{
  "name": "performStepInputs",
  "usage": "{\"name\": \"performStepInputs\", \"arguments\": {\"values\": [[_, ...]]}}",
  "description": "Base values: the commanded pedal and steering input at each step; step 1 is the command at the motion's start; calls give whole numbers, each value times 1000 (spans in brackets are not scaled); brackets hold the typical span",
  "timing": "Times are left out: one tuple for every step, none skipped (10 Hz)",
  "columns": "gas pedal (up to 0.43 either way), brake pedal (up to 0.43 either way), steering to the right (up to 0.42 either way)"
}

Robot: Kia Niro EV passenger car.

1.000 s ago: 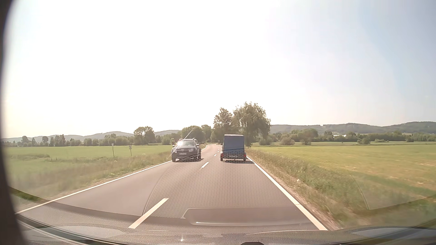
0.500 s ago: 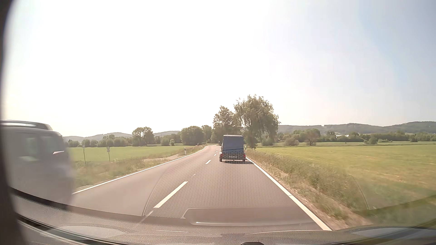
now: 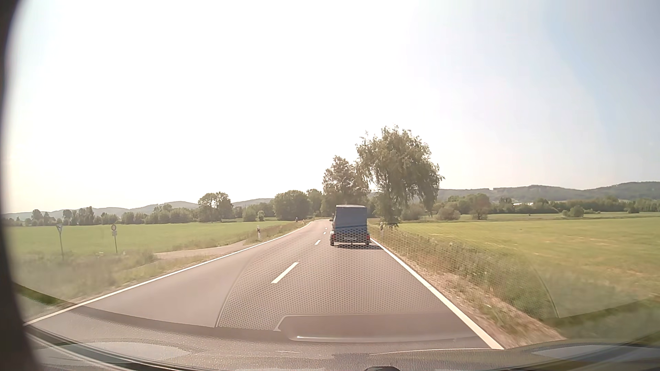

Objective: Follow the waypoints while adhering to traffic rules and regulations

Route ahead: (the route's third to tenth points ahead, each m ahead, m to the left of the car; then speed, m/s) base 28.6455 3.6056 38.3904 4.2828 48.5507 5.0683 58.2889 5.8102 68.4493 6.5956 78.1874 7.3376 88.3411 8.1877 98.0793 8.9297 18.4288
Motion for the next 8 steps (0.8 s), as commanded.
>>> {"name": "performStepInputs", "arguments": {"values": [[177,0,-6],[169,0,-6],[157,0,-7],[150,0,-7],[150,0,-7],[150,0,-8],[150,0,-8],[150,0,-8]]}}
